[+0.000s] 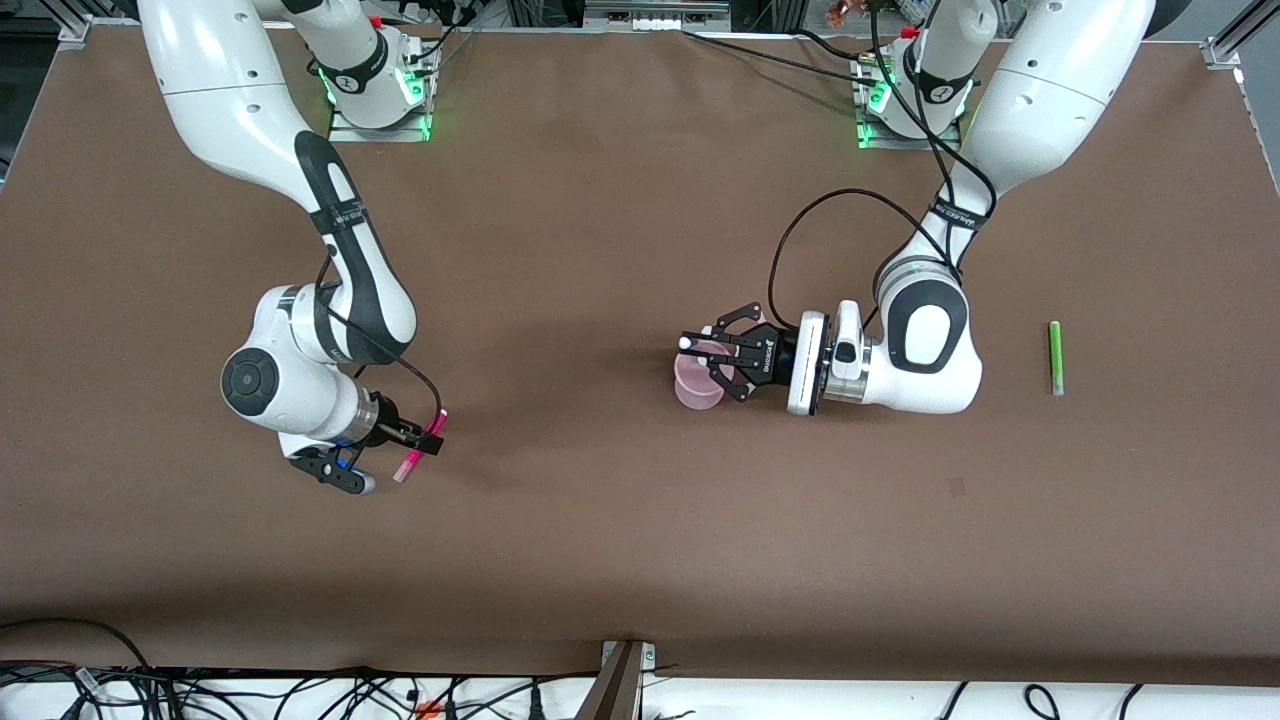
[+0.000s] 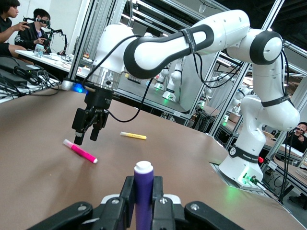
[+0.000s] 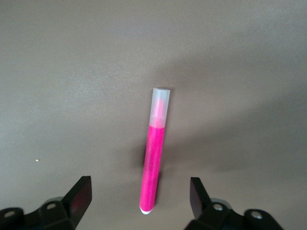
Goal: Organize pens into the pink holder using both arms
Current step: 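Drop the blue pen into the holder while the right gripper grasps the marker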
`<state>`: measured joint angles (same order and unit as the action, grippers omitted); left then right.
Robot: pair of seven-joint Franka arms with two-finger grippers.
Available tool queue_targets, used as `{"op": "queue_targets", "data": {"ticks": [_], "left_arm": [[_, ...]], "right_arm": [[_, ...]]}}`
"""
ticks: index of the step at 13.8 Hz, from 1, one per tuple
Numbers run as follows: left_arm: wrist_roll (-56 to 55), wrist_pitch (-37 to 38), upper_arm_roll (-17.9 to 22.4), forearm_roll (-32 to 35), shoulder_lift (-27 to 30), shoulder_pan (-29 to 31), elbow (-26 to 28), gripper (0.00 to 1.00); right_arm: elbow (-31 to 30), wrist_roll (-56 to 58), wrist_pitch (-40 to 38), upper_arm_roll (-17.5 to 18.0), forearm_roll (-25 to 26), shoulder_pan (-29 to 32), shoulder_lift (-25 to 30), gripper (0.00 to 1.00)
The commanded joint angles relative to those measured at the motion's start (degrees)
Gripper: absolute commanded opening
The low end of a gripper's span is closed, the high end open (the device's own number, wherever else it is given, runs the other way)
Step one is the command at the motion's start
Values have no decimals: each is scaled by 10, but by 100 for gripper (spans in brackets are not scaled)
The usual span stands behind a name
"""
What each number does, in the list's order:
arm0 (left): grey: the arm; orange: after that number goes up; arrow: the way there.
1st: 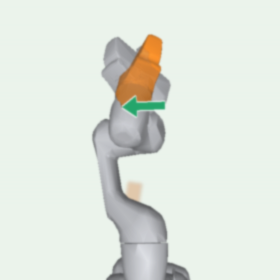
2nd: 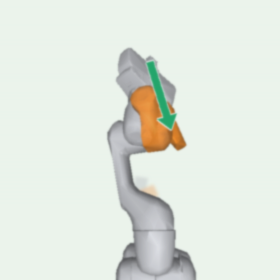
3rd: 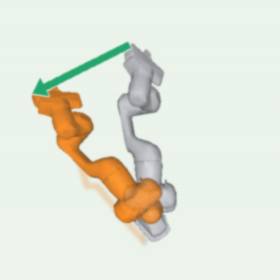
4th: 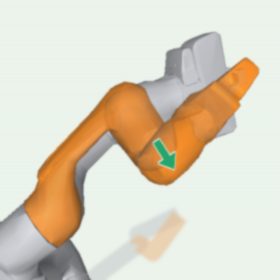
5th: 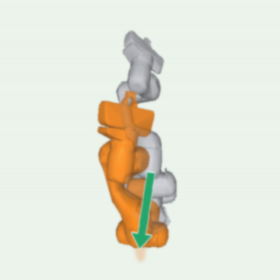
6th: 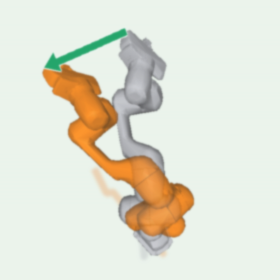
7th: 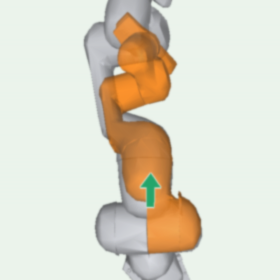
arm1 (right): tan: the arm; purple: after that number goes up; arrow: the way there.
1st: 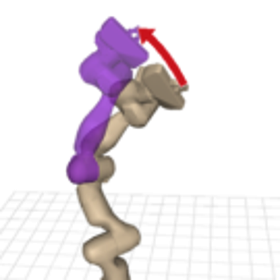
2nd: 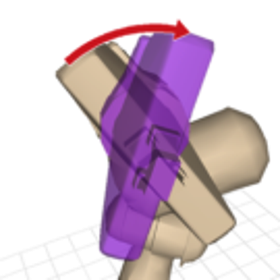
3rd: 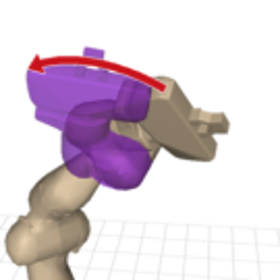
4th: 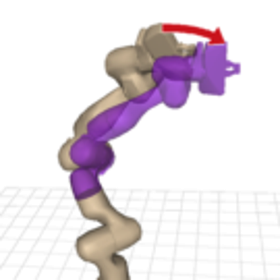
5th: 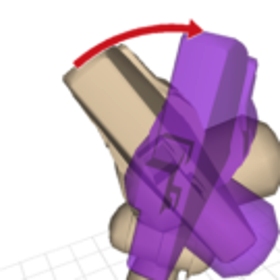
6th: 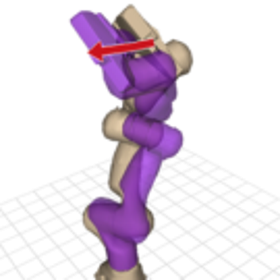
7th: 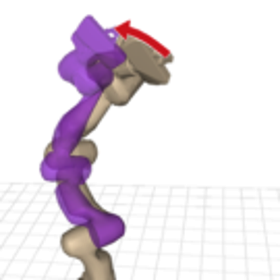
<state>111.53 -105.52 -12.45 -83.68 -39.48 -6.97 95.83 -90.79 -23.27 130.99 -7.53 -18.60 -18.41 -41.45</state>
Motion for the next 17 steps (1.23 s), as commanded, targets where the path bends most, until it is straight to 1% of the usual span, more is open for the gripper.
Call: {"op": "queue_targets", "data": {"ticks": [1, 3, 5, 8, 10, 12, 13, 14, 15, 16, 17], "left_arm": [[33, -1, 1, -16, 2, 1, 11, 0], [33, -2, 2, -14, 2, 2, 11, 0], [33, -2, 4, -12, 2, 3, 11, 0], [33, -3, 8, -12, 2, 4, 9, 0], [33, -19, 7, -11, 2, 5, 6, 0], [33, -22, 7, -12, 2, 3, 6, 1], [33, -22, 6, -12, 3, 3, 7, 44], [34, -21, 6, -12, 3, 6, 10, 99], [52, -20, 6, -12, 5, 10, 11, 100], [73, -21, 6, -12, 6, 12, 11, 100], [76, -21, 7, -12, 7, 16, 11, 100]], "right_arm": [[4, -6, -6, 1, -22, -1, -2, 83], [-10, -33, -6, 12, -22, -2, -2, 82], [-22, -37, -2, 15, -22, -8, -2, 75], [-24, -37, 1, 15, -22, -8, -4, 64], [-24, -29, 1, 15, -22, -5, -5, 61], [-24, -25, 1, 15, -22, -1, -6, 59], [-24, -25, 4, 15, -22, -1, -8, 57], [-24, -25, 8, 15, -22, -1, -11, 54], [-24, -25, 12, 15, -22, -1, -15, 52], [-24, -25, 16, 15, -22, -1, -18, 48], [-24, -26, 22, 15, -22, -1, -19, 46]]}}
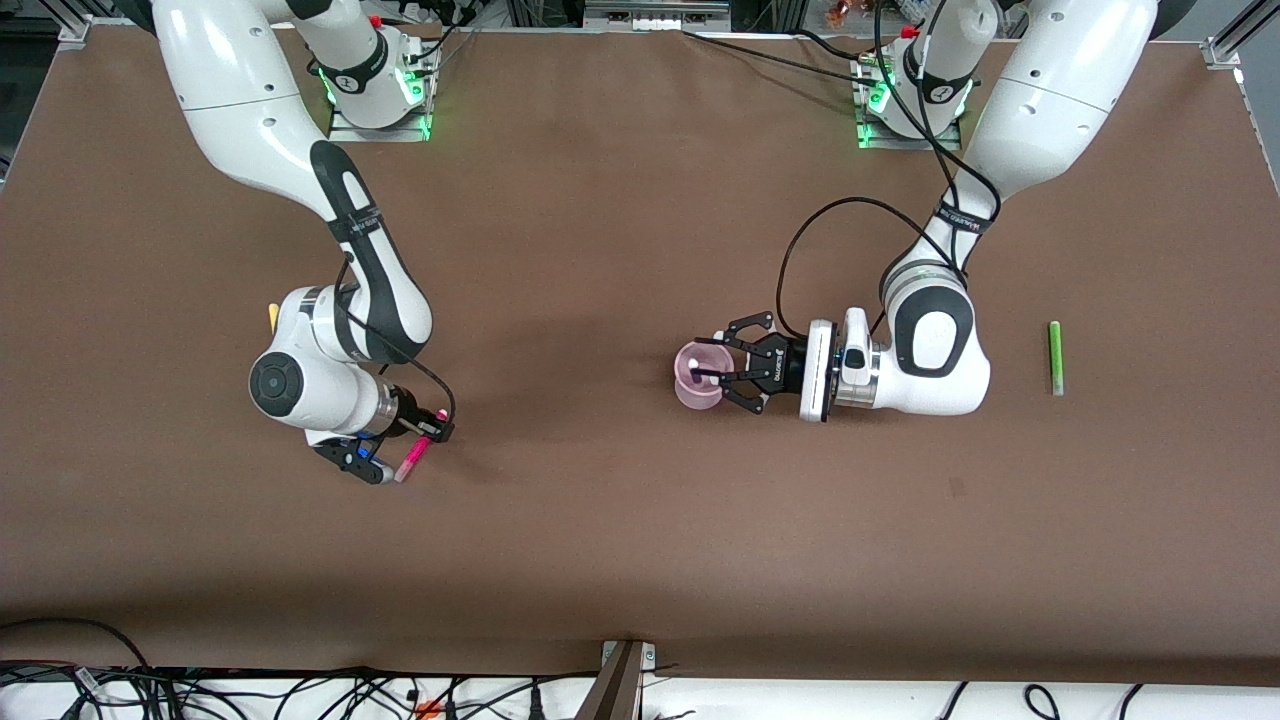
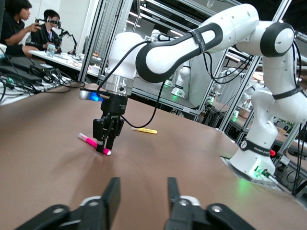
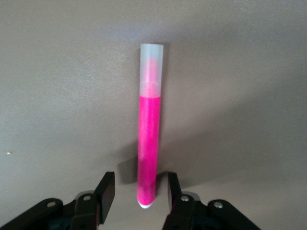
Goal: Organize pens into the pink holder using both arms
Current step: 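Drop the blue pen into the holder while the right gripper grasps the marker, then carry the pink marker to the holder while the left gripper withdraws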
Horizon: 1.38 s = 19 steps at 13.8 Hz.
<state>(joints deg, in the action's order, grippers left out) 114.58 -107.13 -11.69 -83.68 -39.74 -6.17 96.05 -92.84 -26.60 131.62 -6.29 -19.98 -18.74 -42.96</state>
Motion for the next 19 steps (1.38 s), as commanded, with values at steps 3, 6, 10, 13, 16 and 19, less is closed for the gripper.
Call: {"op": "queue_targets", "data": {"ticks": [3, 6, 10, 13, 16, 19], "left_arm": [[45, 15, -1, -3, 19, 31, 8, 100], [7, 42, -2, 94, 38, 73, -1, 100], [-113, 151, 2, 276, 55, 135, -36, 100], [-218, 243, 3, 402, 52, 176, -82, 100], [-319, 292, 3, 511, 55, 194, -100, 100], [-409, 306, 12, 612, 66, 206, -117, 100]], "right_arm": [[-3, 8, 16, 3, -14, 2, -6, 30], [-2, 13, 14, 3, -15, 2, -6, 6], [17, 7, -32, 11, -23, -2, 4, 0], [81, -5, -165, 10, -102, -2, 17, 0], [129, -56, -276, 11, -223, 0, 18, 0], [132, -141, -291, 33, -362, -5, 34, 0]]}}
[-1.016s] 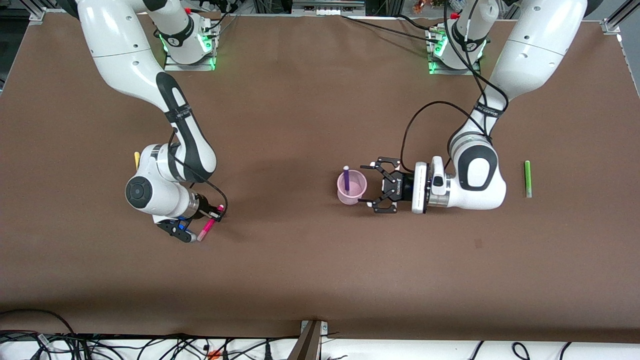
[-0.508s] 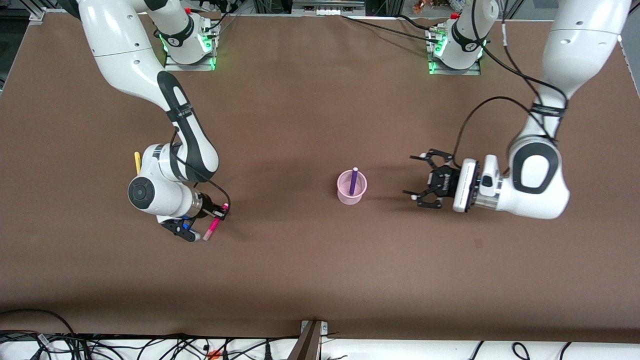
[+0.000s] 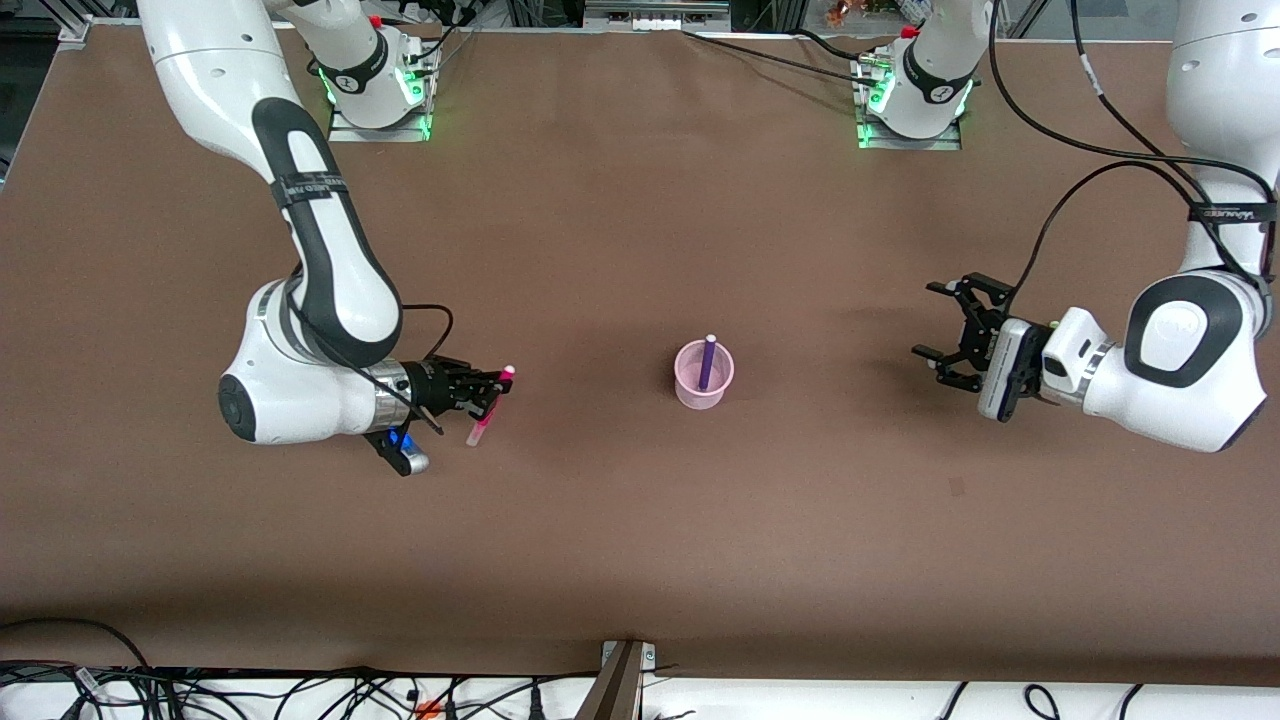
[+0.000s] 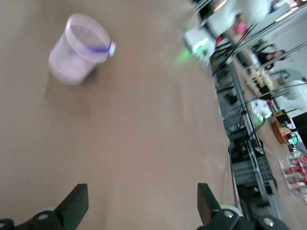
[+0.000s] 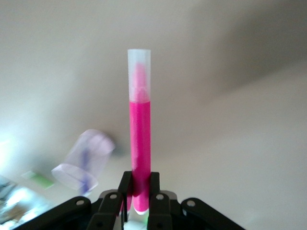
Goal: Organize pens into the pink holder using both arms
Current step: 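Carry the pink marker to the holder while the left gripper withdraws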
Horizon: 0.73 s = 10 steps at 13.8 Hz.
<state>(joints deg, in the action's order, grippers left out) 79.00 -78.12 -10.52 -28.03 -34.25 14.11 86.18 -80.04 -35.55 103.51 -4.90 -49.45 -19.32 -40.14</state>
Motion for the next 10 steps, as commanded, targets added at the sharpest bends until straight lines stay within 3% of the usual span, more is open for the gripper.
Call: {"op": "queue_targets", "data": {"ticks": [1, 3, 5, 7, 10], "left_arm": [[-84, 17, 1, 73, 11, 4, -30, 100], [-164, 18, 2, 132, 11, -6, -59, 100], [-238, 26, -7, 219, 15, -21, -66, 100], [-280, 31, -6, 235, 15, -31, -62, 100], [-413, 55, -6, 257, 24, -63, -66, 100]], "right_arm": [[5, -75, -4, 35, -114, 1, 8, 0], [18, -118, 19, 62, -188, -1, 8, 0], [21, -148, 90, 108, -243, -9, 7, 0], [21, -155, 197, 153, -293, -33, 0, 0], [21, -155, 294, 166, -377, -86, -19, 0]]}}
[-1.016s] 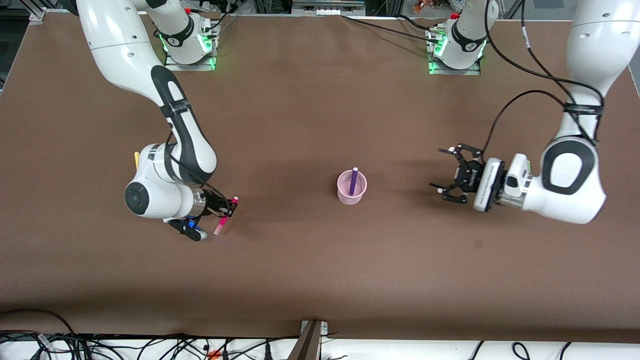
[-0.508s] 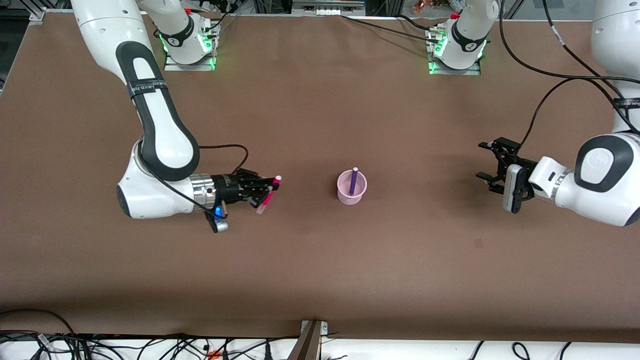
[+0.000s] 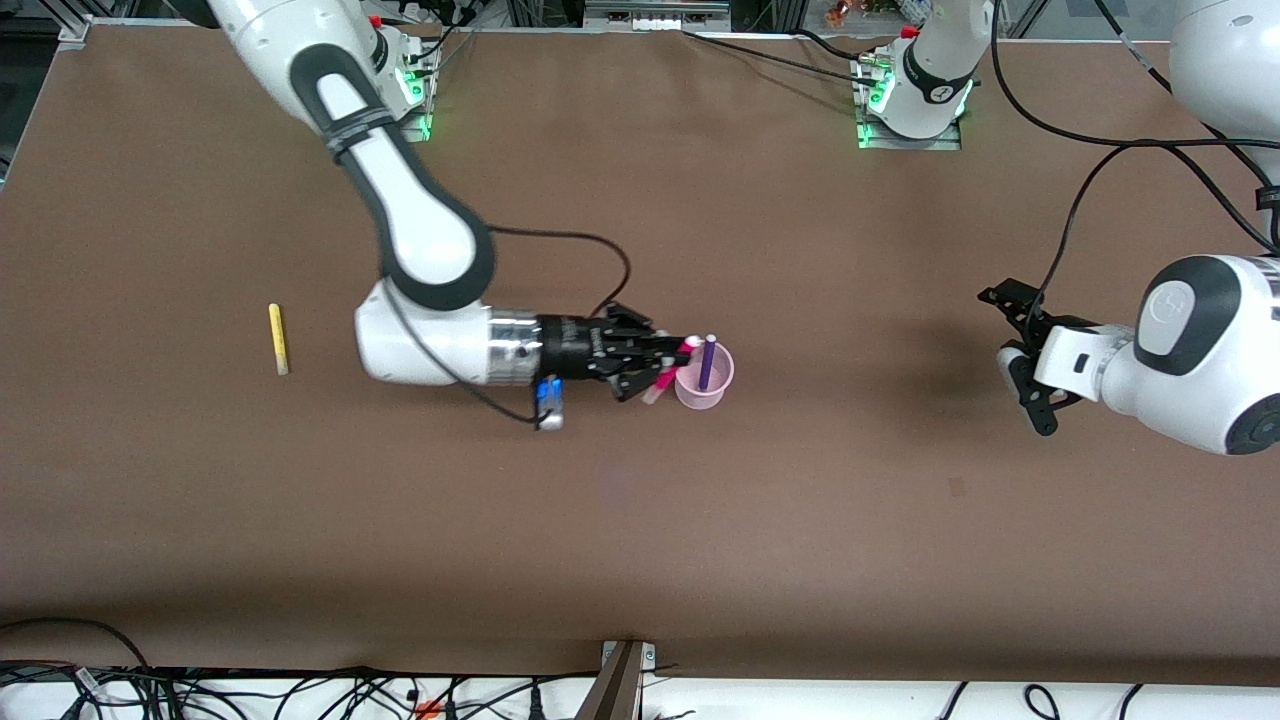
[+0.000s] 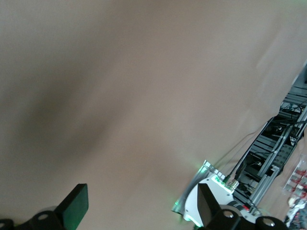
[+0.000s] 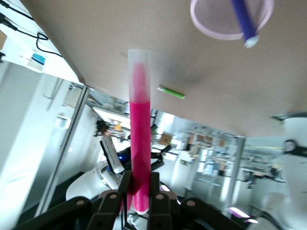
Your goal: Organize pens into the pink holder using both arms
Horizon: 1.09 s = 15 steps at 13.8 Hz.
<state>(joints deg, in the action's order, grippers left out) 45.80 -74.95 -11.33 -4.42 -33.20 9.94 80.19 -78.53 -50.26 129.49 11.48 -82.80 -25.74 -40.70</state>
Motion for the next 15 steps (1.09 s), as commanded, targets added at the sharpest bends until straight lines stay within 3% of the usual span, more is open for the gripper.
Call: {"op": "queue_targets", "data": {"ticks": [1, 5, 8, 9, 12, 15], "left_arm": [[-158, 28, 0, 36, 16, -43, -7, 100], [-414, 27, 0, 110, 27, -122, -7, 100], [-455, -32, 20, 121, 57, -130, -7, 100], [-457, -77, 39, 121, 90, -132, 9, 100], [-465, -304, 81, 114, 253, -127, 188, 100], [-532, -325, 103, 75, 319, -123, 215, 100]], "right_arm": [[6, -8, 38, 1, -59, -26, -16, 0], [4, -7, 38, 1, -85, -30, -35, 0], [1, 0, 38, 1, -99, -34, -48, 0], [2, 2, 40, 1, -99, -38, -56, 0], [4, 6, 56, 1, -99, -44, -69, 0], [4, 8, 56, 1, -98, -44, -79, 0]]}}
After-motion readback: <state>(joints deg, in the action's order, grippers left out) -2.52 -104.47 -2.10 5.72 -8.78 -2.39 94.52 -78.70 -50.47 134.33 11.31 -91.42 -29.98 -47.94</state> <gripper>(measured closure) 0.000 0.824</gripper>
